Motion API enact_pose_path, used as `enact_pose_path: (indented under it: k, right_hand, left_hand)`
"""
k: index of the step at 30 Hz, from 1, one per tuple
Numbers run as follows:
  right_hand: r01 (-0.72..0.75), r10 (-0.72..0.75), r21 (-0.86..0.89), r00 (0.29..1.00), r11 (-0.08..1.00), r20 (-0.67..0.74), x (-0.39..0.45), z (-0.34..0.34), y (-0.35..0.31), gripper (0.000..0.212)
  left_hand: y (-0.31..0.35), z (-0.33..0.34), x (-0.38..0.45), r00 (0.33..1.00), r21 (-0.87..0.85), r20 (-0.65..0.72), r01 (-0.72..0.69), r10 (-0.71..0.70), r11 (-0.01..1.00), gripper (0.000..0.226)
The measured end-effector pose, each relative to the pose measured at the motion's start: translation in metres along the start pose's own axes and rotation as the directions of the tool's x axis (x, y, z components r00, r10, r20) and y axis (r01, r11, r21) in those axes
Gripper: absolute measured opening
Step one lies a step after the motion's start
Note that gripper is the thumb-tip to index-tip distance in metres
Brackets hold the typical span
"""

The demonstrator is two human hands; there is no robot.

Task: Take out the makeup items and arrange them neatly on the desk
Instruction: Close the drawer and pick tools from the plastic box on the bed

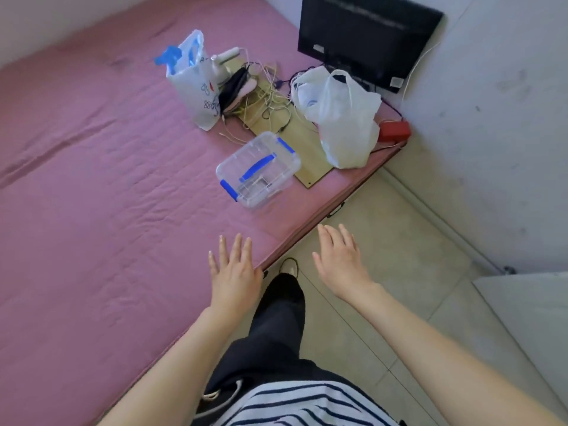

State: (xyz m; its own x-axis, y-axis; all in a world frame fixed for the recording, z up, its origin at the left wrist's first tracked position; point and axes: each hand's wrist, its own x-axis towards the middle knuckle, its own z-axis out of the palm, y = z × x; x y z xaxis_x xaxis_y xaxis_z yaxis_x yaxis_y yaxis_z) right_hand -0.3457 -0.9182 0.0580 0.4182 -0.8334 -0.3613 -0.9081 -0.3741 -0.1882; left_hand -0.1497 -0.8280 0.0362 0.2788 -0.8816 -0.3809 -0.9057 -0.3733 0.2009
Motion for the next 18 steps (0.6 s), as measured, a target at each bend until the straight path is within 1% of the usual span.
enact_pose_path:
  k: [3, 7, 13, 18]
  right_hand:
    - [-0.005, 0.005, -0.017, 1.0, 1.0, -0.003, 0.033, -0.017, 0.01, 0.062]
    - [0.047, -0.048, -0.067, 0.999, 0.997, -0.006, 0.093, -0.045, 0.02, 0.062]
    - [0.123, -0.122, -0.126, 0.992, 0.984, 0.017, 0.176, -0.076, 0.03, 0.061]
    - [0.183, -0.175, -0.109, 0.981, 0.977, 0.078, 0.235, -0.093, 0.037, 0.059]
  left_hand:
    - [0.008, -0.005, 0.033, 0.999, -0.013, 0.031, 0.023, -0.022, 1.0, 0.064]
    - [0.02, -0.019, 0.091, 0.999, -0.028, 0.03, 0.043, -0.042, 0.999, 0.064]
    - [0.029, -0.036, 0.158, 0.994, -0.055, -0.005, 0.105, -0.105, 0.993, 0.064]
    - [0.033, -0.047, 0.196, 0.978, -0.103, 0.0, 0.207, -0.208, 0.973, 0.062]
